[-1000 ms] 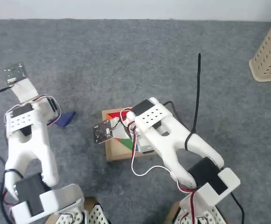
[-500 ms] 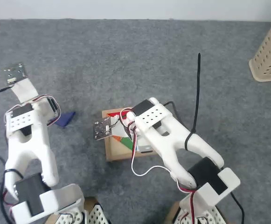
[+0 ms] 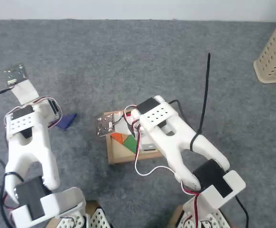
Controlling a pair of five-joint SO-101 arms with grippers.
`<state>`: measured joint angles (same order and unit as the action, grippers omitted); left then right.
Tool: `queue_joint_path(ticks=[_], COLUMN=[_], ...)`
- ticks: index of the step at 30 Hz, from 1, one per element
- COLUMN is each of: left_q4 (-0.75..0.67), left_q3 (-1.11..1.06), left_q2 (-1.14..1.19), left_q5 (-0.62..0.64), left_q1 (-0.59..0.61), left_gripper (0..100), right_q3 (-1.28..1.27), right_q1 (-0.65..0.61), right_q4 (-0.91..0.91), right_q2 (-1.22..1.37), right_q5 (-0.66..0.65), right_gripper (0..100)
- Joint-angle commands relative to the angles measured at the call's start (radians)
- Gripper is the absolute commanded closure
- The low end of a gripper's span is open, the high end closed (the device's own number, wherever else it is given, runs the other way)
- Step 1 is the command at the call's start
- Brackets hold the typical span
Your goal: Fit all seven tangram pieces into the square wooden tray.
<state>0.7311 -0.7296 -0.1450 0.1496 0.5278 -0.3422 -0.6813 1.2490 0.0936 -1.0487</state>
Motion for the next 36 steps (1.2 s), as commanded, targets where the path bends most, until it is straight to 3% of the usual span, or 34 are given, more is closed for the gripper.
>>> queue_joint_path(ticks=[1,15,19,22,27,33,36], left_q4=[-0.021,-0.021,-0.021,-0.021,-0.014,0.087,0.17], left_q3=[0.041,0.041,0.041,0.039,0.039,0.068,0.099], left_q2=[-0.031,-0.031,-0.031,-0.031,-0.031,-0.031,-0.014], left_q5=[0.003,0.003,0.003,0.003,0.0,-0.083,-0.181], left_q1=[-0.009,-0.009,-0.009,-0.009,-0.009,-0.035,-0.075], left_gripper=[88,88,88,88,88,88,88], right_q3=[0.063,0.058,0.064,0.061,0.003,-0.195,-0.341], right_q1=[0.021,0.016,0.018,0.024,0.082,0.202,0.295], right_q4=[0.008,0.005,0.002,0.001,0.004,0.001,-0.015], right_q2=[-0.016,-0.008,-0.019,-0.044,-0.133,-0.317,-0.409], right_q5=[0.014,0.021,0.192,0.316,0.535,0.575,0.577], right_gripper=[91.4,91.8,92.3,99.7,99.2,99.2,99.2])
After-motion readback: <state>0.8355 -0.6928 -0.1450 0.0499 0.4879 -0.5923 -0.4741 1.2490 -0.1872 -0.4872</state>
